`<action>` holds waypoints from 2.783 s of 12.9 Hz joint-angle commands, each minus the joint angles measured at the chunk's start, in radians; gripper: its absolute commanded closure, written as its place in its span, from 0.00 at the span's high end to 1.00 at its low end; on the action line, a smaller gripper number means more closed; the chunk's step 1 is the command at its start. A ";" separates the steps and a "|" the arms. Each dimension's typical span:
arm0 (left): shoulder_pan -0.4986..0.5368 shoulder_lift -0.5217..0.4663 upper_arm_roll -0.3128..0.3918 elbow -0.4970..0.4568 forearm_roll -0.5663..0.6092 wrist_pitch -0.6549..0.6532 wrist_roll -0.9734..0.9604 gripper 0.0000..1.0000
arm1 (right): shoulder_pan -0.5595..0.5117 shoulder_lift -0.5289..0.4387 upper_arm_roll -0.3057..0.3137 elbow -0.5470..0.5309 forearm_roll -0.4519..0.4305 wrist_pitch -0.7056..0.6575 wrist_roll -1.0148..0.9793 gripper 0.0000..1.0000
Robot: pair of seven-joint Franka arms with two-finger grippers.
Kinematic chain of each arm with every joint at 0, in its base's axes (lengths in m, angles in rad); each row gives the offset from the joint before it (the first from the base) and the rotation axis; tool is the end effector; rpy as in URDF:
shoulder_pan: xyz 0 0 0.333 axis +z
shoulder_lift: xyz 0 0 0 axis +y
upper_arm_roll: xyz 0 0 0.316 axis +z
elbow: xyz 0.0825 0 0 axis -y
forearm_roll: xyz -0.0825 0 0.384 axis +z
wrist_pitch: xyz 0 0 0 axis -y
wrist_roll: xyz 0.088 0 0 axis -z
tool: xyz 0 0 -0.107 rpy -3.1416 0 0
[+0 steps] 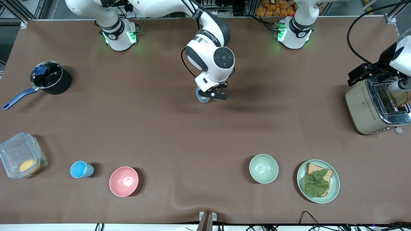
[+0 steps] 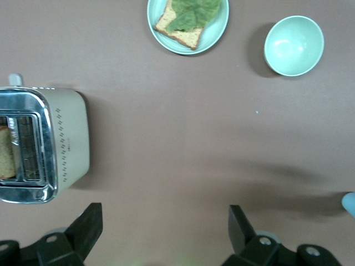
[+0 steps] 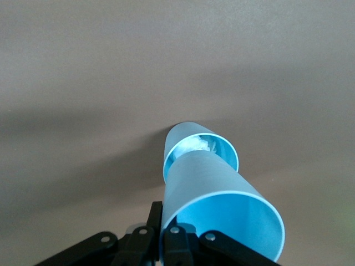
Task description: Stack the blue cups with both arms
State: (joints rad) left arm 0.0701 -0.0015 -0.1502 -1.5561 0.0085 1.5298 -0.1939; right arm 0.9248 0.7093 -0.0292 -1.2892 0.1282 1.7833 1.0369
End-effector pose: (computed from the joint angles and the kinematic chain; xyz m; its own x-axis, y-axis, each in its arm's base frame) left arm 0.5483 -0.0431 0.6287 0.9932 0.1139 -0.0227 0.1136 -0.9934 -0.0133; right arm 0.4349 0.5682 0.3121 0.9635 -0.1857 -0.1930 -0.1614 -0.9776 0.1349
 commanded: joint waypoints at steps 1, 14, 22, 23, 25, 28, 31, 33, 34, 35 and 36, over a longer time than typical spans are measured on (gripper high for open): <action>-0.006 -0.011 0.005 0.007 -0.024 -0.017 0.022 1.00 | 0.028 0.009 -0.011 -0.002 -0.018 0.008 0.035 0.00; -0.010 0.006 0.001 0.008 -0.022 -0.063 0.011 1.00 | 0.014 0.033 -0.014 -0.002 -0.042 0.021 0.037 0.00; -0.009 -0.002 0.001 0.008 -0.018 -0.063 0.027 1.00 | -0.033 -0.031 -0.018 0.013 -0.042 0.008 0.011 1.00; -0.009 -0.002 0.001 0.010 -0.013 -0.065 0.027 1.00 | -0.056 -0.057 -0.018 0.013 -0.042 -0.005 -0.047 1.00; -0.006 -0.003 -0.003 0.011 -0.013 -0.065 0.027 1.00 | -0.122 -0.111 -0.020 0.013 -0.042 -0.063 -0.202 1.00; -0.006 -0.005 -0.003 0.033 -0.010 -0.082 0.028 1.00 | -0.249 -0.215 -0.020 0.002 -0.059 -0.165 -0.397 1.00; -0.007 -0.002 0.000 0.068 -0.010 -0.103 0.028 1.00 | -0.441 -0.325 -0.018 0.002 -0.064 -0.255 -0.686 1.00; -0.010 0.000 0.000 0.068 -0.007 -0.105 0.027 1.00 | -0.529 -0.388 -0.020 -0.001 -0.099 -0.318 -0.745 1.00; -0.013 0.000 -0.002 0.068 -0.007 -0.105 0.027 1.00 | -0.570 -0.424 -0.020 -0.016 -0.126 -0.330 -0.786 1.00; -0.015 0.000 -0.003 0.068 -0.007 -0.105 0.027 1.00 | -0.618 -0.462 -0.018 -0.039 -0.148 -0.331 -0.864 1.00; -0.015 -0.002 -0.003 0.067 -0.005 -0.108 0.027 1.00 | -0.668 -0.505 -0.017 -0.071 -0.148 -0.331 -0.900 1.00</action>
State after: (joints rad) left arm 0.0596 0.0001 -0.1542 -1.5021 0.0013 1.4457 -0.1910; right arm 0.3309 0.3007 -0.0731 -1.2638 0.0038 1.4419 0.2012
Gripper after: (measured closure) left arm 0.000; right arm 0.000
